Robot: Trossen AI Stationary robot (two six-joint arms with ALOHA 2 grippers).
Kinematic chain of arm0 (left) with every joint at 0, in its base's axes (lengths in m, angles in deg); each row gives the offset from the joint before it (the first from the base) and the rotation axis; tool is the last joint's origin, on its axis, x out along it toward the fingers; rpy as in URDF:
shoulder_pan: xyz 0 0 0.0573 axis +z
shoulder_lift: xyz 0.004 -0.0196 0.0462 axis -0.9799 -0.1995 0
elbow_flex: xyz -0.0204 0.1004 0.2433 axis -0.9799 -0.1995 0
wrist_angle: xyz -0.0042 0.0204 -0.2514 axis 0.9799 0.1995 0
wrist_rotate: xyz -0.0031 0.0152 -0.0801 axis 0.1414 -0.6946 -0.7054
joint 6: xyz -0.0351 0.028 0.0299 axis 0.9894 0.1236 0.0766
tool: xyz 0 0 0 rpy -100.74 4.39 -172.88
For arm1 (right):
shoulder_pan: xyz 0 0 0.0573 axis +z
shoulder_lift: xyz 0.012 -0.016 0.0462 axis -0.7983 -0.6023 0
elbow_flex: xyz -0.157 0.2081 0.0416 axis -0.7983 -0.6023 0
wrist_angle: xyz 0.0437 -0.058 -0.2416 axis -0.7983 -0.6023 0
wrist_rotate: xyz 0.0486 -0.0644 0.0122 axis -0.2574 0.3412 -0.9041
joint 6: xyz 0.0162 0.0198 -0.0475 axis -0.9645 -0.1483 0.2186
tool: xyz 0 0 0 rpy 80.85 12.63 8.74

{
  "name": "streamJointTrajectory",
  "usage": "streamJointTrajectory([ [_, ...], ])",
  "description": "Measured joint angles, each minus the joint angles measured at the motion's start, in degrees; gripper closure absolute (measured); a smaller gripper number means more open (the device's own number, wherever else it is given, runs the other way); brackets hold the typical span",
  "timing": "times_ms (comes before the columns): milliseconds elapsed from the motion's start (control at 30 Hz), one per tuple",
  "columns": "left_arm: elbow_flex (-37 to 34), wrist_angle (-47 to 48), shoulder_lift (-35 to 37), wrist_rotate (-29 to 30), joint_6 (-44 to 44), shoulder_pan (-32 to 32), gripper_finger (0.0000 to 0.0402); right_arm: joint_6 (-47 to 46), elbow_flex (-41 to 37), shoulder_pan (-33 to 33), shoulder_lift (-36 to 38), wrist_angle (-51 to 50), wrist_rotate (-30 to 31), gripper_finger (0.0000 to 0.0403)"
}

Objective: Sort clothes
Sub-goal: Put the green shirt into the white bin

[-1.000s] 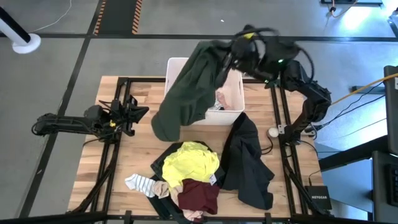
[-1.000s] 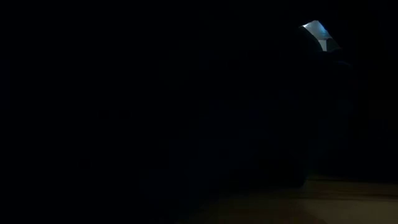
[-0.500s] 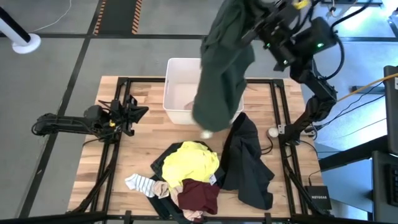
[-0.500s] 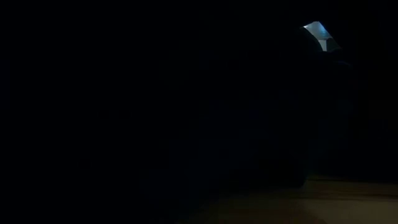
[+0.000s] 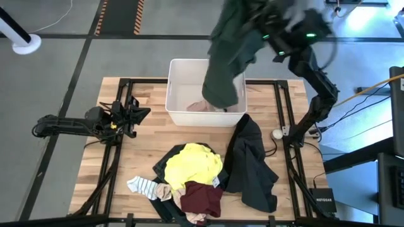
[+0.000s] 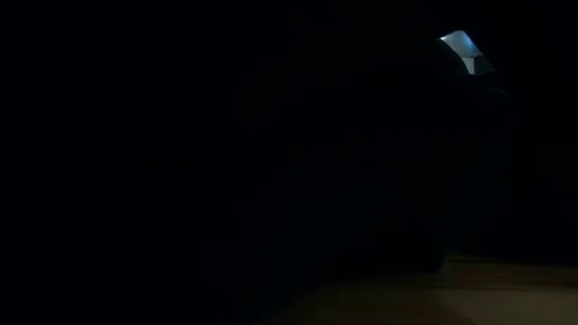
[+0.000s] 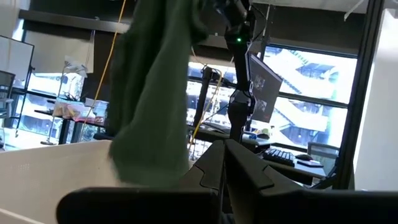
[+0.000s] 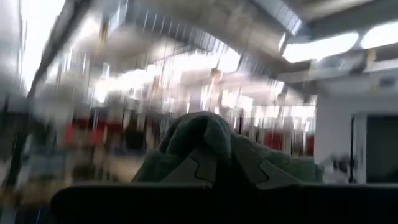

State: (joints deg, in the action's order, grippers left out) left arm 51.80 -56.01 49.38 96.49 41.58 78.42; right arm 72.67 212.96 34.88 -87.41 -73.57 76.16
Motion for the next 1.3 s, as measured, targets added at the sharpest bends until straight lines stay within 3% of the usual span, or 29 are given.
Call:
streamJointTrajectory([
  [367,0.0,0.07,0.01,0.0,0.02,0.0,0.0393,4.36,-1.09,0.02,-6.76,-35.06,2.5,0.0381],
  [567,0.0,0.4,0.01,0.0,-0.79,0.0,0.0393,4.04,-7.1,0.04,-8.21,-46.33,-0.1,0.0381],
  [867,0.0,0.52,0.0,0.0,-0.65,0.0,0.0397,-4.18,-21.92,0.13,-8.31,-44.95,-4.94,0.0362],
  [1000,0.0,0.52,0.01,0.0,-1.52,0.0,0.04,-4.15,-26.86,0.15,-8.42,-41.14,-1.69,0.0317],
  [1200,0.0,0.52,0.0,0.0,-1.83,-0.01,0.04,-2.98,-27.09,2.0,-7.96,-42.67,4.31,0.0226],
  [1300,0.0,0.5,0.01,0.0,-2.23,0.0,0.0399,-1.31,-27.06,4.7,-7.12,-42.75,3.25,0.0199],
])
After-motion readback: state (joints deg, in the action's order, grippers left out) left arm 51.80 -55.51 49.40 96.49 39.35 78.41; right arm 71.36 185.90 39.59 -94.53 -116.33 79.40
